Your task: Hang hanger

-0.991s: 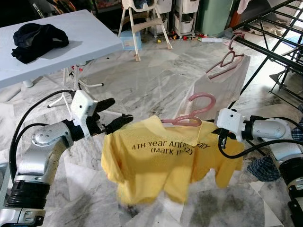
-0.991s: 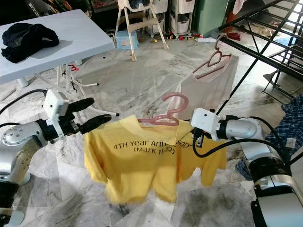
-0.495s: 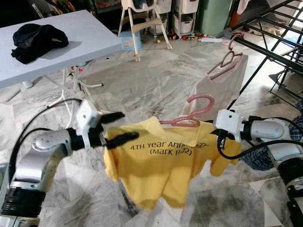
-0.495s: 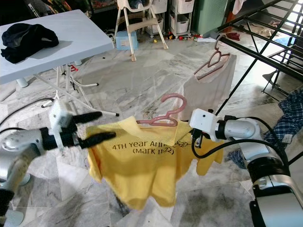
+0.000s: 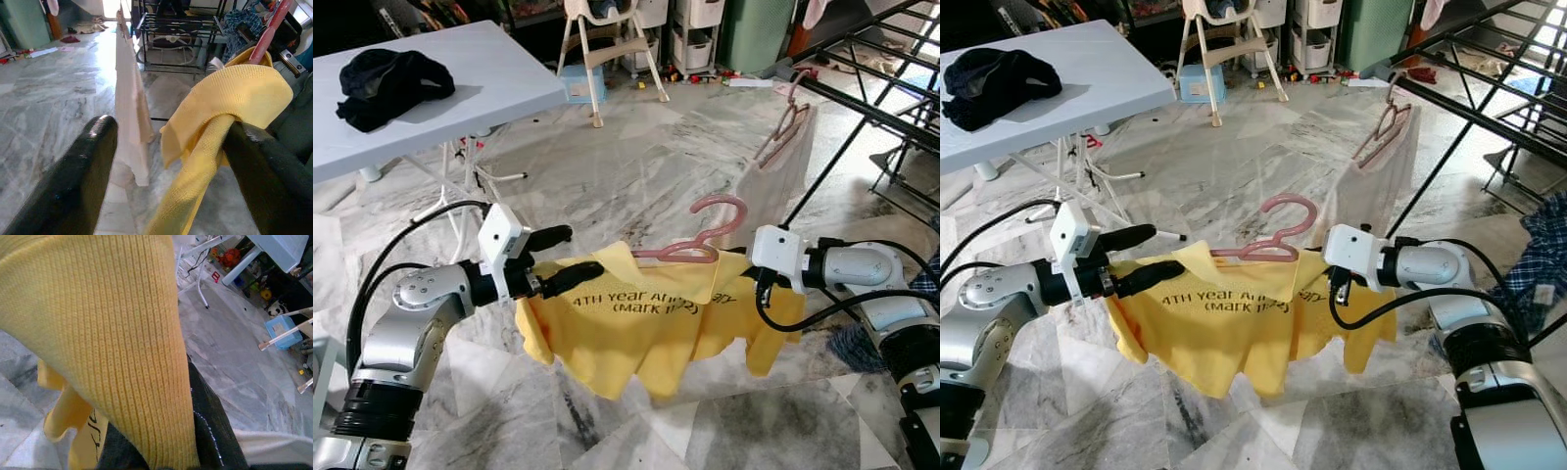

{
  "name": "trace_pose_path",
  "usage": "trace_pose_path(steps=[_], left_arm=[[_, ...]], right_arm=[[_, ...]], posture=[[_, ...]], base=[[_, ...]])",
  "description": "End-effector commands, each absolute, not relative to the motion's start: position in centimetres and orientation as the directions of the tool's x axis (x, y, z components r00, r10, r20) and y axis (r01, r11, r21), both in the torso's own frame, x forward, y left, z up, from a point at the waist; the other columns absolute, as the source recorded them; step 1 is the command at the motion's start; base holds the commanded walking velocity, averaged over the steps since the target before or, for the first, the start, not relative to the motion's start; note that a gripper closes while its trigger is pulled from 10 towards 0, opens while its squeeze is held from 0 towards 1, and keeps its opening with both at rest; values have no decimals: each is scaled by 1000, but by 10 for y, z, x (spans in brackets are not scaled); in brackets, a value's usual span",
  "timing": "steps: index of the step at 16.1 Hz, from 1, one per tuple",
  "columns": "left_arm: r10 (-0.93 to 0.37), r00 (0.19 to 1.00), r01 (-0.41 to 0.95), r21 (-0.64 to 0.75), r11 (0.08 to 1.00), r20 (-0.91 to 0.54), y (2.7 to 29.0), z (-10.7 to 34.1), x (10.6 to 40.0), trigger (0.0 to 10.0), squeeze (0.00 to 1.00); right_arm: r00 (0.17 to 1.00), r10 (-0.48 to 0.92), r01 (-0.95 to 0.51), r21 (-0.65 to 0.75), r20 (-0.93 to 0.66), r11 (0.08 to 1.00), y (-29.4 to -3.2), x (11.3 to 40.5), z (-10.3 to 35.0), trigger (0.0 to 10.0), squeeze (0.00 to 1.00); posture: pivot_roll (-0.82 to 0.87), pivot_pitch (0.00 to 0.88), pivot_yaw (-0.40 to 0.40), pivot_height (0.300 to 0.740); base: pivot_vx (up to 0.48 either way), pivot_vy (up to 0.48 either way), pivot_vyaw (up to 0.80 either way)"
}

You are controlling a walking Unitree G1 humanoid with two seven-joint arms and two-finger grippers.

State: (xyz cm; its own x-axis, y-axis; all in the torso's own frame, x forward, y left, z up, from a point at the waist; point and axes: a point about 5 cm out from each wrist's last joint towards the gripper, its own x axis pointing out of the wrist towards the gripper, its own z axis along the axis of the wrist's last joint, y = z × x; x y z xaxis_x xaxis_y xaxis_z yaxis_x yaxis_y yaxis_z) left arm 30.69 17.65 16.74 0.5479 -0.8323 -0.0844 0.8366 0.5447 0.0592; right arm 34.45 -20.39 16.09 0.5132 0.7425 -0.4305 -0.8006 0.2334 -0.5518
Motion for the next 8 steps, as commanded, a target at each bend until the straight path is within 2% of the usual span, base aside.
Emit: trace_pose_path(steps=[1, 8], left_arm=[[-821, 564, 826, 69, 560, -86, 180, 168, 309, 0, 0], [-803, 593, 804, 86, 588, -58, 183, 169, 311, 0, 0]], right_arm=[[505, 770, -784, -580, -389, 221, -198, 346, 172, 0, 0], [509, 770, -783, -579, -385, 229, -198, 346, 171, 0, 0]], posture=[[-124, 58, 57, 740], [-122, 56, 58, 740]], base=[[0, 0, 0], [0, 0, 0]])
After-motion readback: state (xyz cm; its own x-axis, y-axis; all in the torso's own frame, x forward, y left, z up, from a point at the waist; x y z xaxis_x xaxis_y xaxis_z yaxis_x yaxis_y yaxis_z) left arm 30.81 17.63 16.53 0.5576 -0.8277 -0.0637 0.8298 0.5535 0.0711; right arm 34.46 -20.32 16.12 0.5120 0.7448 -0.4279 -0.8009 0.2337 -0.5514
